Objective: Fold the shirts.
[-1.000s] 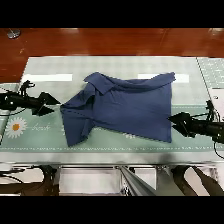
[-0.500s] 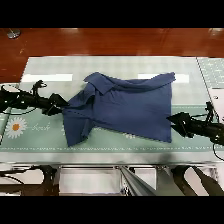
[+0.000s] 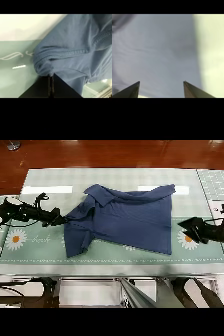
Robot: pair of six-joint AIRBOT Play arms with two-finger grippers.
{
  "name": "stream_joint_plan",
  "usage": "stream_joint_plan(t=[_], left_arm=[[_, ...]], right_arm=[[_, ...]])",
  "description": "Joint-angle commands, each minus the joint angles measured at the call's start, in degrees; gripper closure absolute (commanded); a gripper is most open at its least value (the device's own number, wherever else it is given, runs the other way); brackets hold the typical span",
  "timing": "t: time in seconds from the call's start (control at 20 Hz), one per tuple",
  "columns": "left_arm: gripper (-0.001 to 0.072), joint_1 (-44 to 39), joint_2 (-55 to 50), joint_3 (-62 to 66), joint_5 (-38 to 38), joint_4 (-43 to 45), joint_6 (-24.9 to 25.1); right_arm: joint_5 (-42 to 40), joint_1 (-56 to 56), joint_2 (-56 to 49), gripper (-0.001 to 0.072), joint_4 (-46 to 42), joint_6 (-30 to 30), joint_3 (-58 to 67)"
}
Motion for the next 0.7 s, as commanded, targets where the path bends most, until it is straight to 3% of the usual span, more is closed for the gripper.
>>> stream_joint_plan(t=[0.0,0.2,0.5,0.65], left_arm=[[0.069,-0.07,0.0,0.07,-0.22,-0.07,0.17],[0.069,-0.11,0.0,0.07,-0.35,-0.09,0.13],[0.069,-0.52,-0.02,0.07,-0.02,-0.11,-0.46],[0.069,-1.16,0.0,0.07,0.35,-0.13,-0.48]], right_arm=[[6.29,-1.64,0.04,0.0084,-19.85,7.98,-0.83],[4.76,5.27,-0.55,0.0084,-19.1,9.66,-7.85],[4.28,11.5,-3.96,0.0084,-18.16,9.81,-8.17],[-1.18,14.25,-6.12,0.0084,-14.49,10.23,-8.17]])
